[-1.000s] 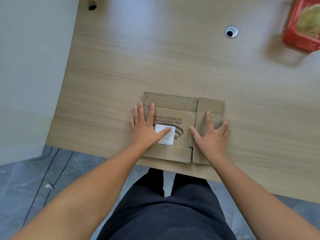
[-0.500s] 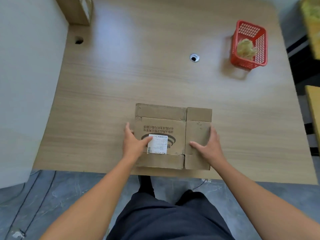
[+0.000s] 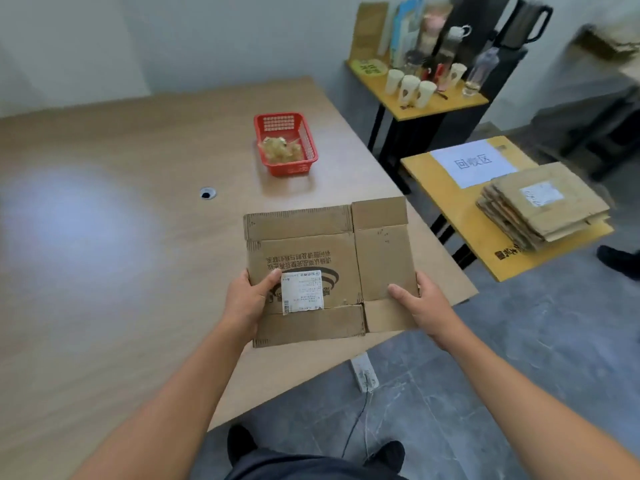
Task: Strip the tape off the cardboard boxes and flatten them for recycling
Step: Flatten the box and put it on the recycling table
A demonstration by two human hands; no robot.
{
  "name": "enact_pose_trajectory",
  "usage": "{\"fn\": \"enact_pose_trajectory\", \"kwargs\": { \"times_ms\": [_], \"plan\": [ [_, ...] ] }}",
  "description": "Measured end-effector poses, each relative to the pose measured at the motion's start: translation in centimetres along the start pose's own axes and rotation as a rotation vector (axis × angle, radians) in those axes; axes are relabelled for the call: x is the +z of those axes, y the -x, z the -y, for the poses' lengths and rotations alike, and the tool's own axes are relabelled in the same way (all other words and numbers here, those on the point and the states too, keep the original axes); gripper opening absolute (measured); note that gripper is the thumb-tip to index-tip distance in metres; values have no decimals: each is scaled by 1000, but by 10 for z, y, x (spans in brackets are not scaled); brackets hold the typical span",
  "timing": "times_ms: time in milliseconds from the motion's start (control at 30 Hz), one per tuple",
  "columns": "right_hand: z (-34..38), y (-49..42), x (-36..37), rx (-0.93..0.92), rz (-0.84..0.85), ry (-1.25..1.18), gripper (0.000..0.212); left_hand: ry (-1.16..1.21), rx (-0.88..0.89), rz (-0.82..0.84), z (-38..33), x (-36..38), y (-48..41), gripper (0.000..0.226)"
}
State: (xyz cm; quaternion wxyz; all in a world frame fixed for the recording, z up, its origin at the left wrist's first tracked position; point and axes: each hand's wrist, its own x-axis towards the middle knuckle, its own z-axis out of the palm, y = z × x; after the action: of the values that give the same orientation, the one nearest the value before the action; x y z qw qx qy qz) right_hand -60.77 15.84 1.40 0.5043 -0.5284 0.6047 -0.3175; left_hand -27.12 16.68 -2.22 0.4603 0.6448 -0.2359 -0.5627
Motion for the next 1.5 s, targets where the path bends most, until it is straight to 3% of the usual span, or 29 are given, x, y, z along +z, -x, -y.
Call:
{"fn": "enact_pose_trajectory", "kwargs": {
  "times_ms": [200, 300, 400, 533, 933, 1367, 1500],
  "plan": [
    [-9, 7, -180, -63, -243, -35, 36, -379, 378, 6, -31, 189, 32, 37],
    [-21, 20, -249, -90, -371, -25, 24, -440, 468, -23, -30, 279, 50, 38],
    [-37, 42, -319, -60, -468, -27, 18, -419, 479, 54, -23, 358, 69, 33],
    [-53, 62, -402, -22, -477, -46, 16, -358, 435, 178, -13, 432, 86, 35],
    [-92, 5, -573, 38, -634, 36, 14, -359, 426, 206, 2, 645, 61, 36],
    [-124, -202, -714, 99, -395, 191, 14, -434, 288, -9, 4, 797, -38, 64],
    [-146, -291, -736, 125, -247, 393, 34, -442, 270, -145, 4, 826, -70, 68]
  ]
}}
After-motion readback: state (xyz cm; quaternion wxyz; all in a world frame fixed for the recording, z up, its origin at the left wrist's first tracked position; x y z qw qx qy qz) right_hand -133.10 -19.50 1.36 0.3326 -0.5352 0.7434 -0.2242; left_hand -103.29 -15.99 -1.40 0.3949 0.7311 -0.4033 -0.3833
